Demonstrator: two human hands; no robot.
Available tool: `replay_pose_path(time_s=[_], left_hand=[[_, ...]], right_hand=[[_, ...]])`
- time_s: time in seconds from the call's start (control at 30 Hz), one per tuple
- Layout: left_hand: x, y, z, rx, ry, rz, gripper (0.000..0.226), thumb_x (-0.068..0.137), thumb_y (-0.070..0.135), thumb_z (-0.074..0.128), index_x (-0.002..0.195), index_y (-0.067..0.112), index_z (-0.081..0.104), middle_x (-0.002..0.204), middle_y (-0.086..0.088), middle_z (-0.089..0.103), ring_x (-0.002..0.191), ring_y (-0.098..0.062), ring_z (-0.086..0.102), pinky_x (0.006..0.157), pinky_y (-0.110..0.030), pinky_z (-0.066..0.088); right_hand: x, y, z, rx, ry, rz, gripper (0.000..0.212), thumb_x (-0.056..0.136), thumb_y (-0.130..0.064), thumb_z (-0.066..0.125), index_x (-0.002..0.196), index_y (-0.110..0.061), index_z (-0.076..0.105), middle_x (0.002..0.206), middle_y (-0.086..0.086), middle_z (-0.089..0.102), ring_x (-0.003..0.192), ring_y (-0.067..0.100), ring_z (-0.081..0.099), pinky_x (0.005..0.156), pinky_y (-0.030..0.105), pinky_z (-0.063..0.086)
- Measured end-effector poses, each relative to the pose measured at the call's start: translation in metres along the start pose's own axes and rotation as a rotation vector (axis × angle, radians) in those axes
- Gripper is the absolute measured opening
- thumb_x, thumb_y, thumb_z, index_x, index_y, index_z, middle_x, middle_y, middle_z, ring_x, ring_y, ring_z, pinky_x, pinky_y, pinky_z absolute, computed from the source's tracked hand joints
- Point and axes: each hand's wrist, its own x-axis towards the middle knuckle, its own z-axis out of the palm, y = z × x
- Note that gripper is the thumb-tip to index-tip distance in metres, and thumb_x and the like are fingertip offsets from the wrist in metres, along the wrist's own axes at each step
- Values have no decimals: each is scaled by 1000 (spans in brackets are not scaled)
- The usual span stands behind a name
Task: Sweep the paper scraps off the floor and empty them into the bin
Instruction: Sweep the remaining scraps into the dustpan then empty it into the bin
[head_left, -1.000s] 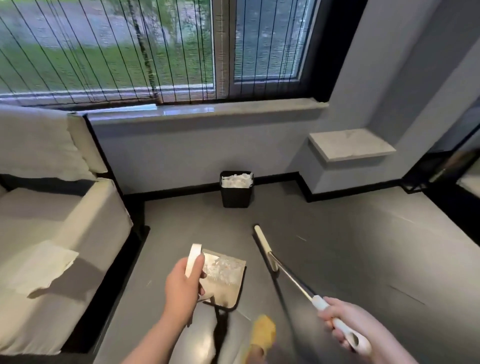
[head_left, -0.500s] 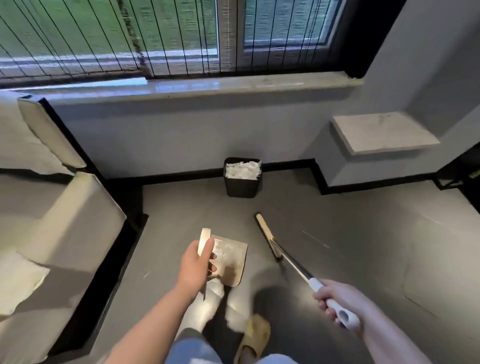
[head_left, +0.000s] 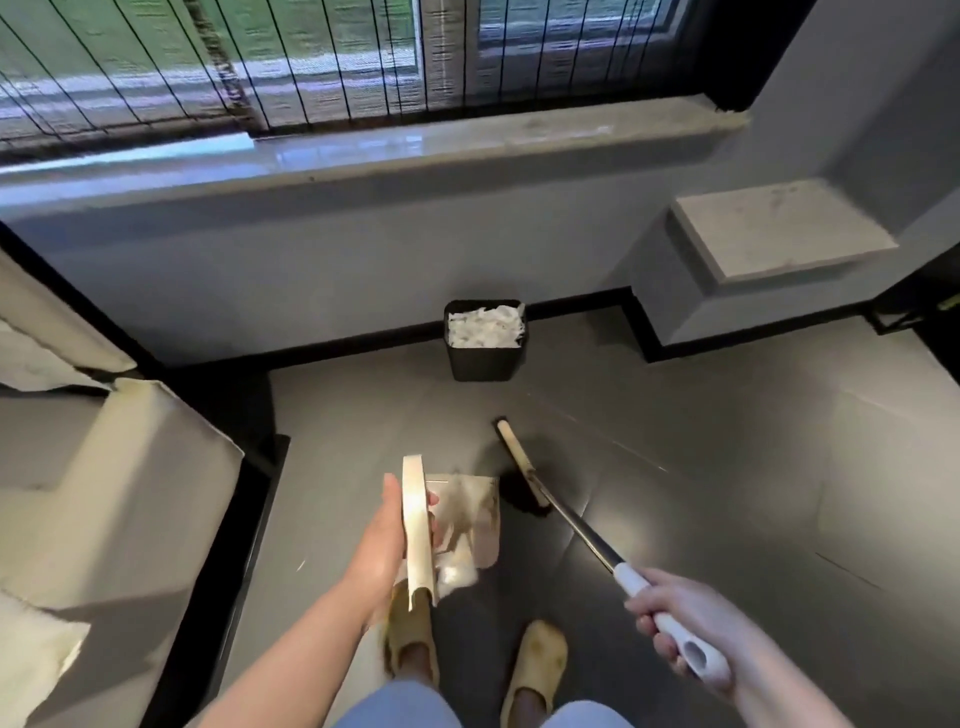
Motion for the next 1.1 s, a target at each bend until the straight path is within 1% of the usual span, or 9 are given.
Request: replay_pose_path(time_s=[0.1, 0.23, 0.33, 0.4, 0.67, 0.73, 0.9, 1.0, 1.1], left_hand=[[5, -6, -9, -70, -16, -144, 54, 100, 58, 32, 103, 17, 66, 100, -8, 69, 95, -22, 63, 83, -35, 47], [21, -24, -16, -122, -72, -405, 39, 99, 37, 53, 121, 5, 61, 108, -19, 64, 94, -32, 62, 71, -37, 51], [28, -35, -18, -133, -153, -489, 34, 98, 23, 56, 119, -4, 56, 85, -21, 60, 69, -32, 62, 56, -35, 55], [20, -31, -15, -181, -182, -502, 20, 98, 13, 55, 111, -2, 55, 79, -20, 55, 62, -29, 60, 48, -32, 55], [13, -38, -1, -101, -136, -471, 16, 92, 0, 60, 106, -3, 55, 73, -17, 53, 46, -20, 58, 38, -24, 46], [9, -39, 1, -94, -126, -440, 31, 88, 0, 65, 116, -7, 55, 82, -20, 54, 48, -20, 59, 38, -24, 46], [-6, -48, 8, -117, 22, -367, 14, 86, -2, 66, 95, -13, 64, 94, -26, 62, 58, -23, 63, 43, -23, 48], [-24, -52, 9, -241, 54, -371, 10, 91, -7, 59, 90, -16, 64, 77, -20, 60, 57, -23, 60, 36, -19, 46], [-39, -52, 14, -389, 78, -357, 32, 95, -11, 48, 64, -9, 58, 50, -14, 56, 40, -25, 57, 39, -23, 47]], right_hand=[[4, -6, 14, 11, 36, 23, 38, 88, 2, 54, 118, -21, 61, 52, 7, 48, 30, 11, 37, 31, 12, 27], [8, -9, 26, 63, 56, 48, 47, 87, 2, 58, 126, -24, 58, 56, 10, 52, 30, 13, 41, 30, 13, 31], [5, -9, 32, 86, 59, 13, 45, 87, 3, 56, 123, -24, 57, 57, 11, 51, 30, 13, 40, 30, 13, 28], [3, -7, 35, 90, 50, 2, 42, 87, 3, 55, 119, -24, 57, 57, 10, 50, 31, 13, 40, 30, 13, 27], [-6, 4, 29, 76, 30, -17, 34, 86, 4, 56, 95, -28, 60, 57, 10, 49, 32, 13, 39, 31, 14, 26], [-7, 5, 24, 62, 20, -9, 33, 86, 5, 56, 93, -28, 60, 57, 10, 49, 32, 13, 39, 31, 14, 26], [-6, 6, 11, -2, -10, -9, 34, 86, 4, 56, 101, -25, 64, 57, 9, 47, 30, 12, 37, 31, 11, 24], [-3, 4, 3, -50, -32, -9, 33, 88, 3, 53, 104, -24, 63, 56, 8, 44, 29, 10, 35, 30, 10, 24], [3, 5, -14, -61, -55, 0, 29, 90, 1, 51, 105, -22, 61, 55, 7, 44, 29, 11, 34, 30, 10, 24]])
